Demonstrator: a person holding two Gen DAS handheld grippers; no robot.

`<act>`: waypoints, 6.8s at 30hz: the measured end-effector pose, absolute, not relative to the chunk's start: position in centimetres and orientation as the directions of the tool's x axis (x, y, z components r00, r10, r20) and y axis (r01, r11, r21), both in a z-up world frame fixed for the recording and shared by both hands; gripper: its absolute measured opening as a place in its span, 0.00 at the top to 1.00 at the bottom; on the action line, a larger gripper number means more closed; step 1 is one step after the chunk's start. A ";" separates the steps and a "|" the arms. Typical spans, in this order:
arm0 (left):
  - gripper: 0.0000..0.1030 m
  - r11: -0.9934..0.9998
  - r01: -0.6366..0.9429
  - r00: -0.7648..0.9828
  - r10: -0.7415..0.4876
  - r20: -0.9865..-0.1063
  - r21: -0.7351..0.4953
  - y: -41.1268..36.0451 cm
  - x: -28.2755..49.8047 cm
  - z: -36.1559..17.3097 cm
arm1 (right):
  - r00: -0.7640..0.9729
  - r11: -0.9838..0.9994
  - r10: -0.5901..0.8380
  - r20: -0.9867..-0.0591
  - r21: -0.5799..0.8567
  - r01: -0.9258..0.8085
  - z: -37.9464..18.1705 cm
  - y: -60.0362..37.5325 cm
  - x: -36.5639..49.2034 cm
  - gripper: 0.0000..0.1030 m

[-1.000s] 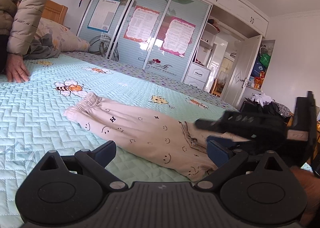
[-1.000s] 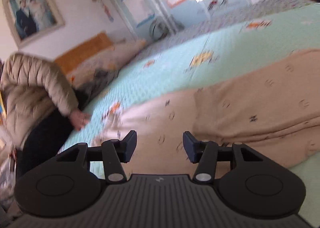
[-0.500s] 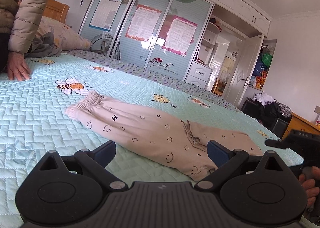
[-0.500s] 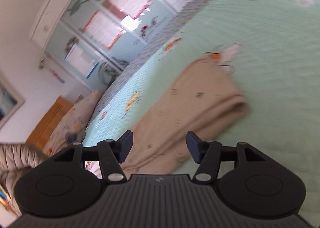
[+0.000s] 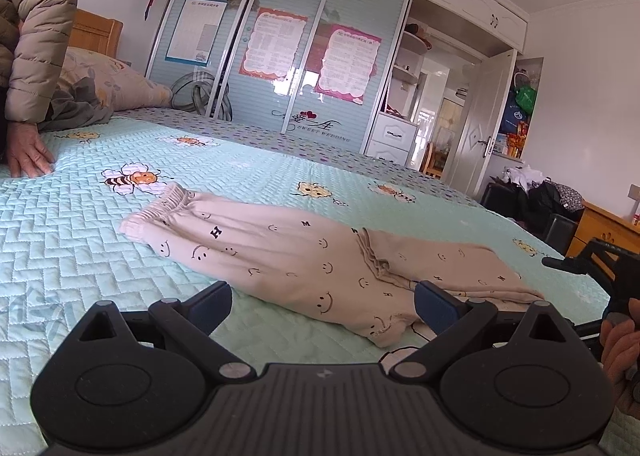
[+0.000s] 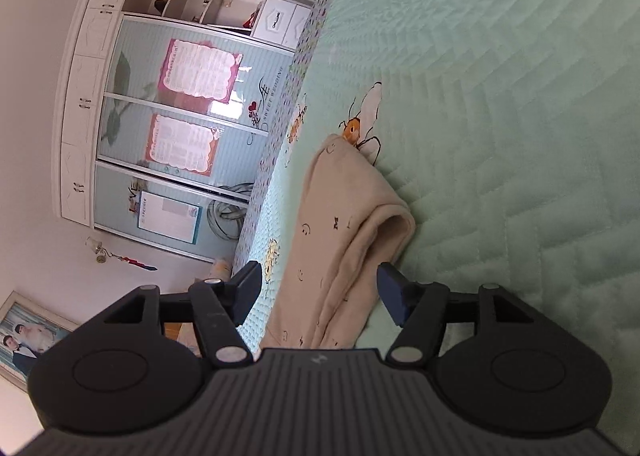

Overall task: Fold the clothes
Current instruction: 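Move the open right tool along the folded pants toward the fold, then press the right tool along the folded pants to smooth them, then grasp the pants' waistband end with the left tool, then lift the waistband with the left tool and fold it toward the fold end, then lower the waistband onto the pants and open the left tool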

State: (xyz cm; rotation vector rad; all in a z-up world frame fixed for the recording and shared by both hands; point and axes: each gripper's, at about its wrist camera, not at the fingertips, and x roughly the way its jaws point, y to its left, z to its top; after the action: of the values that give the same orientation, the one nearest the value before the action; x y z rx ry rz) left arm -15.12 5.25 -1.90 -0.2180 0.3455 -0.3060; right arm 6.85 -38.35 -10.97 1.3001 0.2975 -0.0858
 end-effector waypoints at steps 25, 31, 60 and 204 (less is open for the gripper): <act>0.04 0.927 0.170 0.916 -0.274 -0.293 -0.334 8.9 -15.5 -1.2 | 0.923 0.174 0.251 -0.292 0.951 0.254 -10.0 -24.1 8.8 0.31; 0.04 0.922 0.171 0.912 -0.281 -0.298 -0.347 9.1 -15.3 -1.2 | 0.911 0.111 0.170 -0.377 0.925 0.362 -10.6 -23.7 8.8 0.31; 0.04 0.931 0.150 0.917 -0.257 -0.305 -0.333 9.3 -14.8 -1.4 | 0.933 -0.060 0.152 -0.328 0.939 0.340 -13.3 -21.8 9.8 0.65; 0.05 0.600 0.440 0.890 -0.188 -0.416 0.669 -27.4 -7.0 -0.9 | 0.949 -0.180 0.057 0.310 0.938 -0.296 -11.9 -45.5 -10.7 0.12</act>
State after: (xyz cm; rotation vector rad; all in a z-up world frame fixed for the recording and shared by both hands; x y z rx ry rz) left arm -6.96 -27.41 -0.86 0.8552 0.3195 -0.3709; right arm -10.73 -45.49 -11.93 1.7262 -0.1811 0.3171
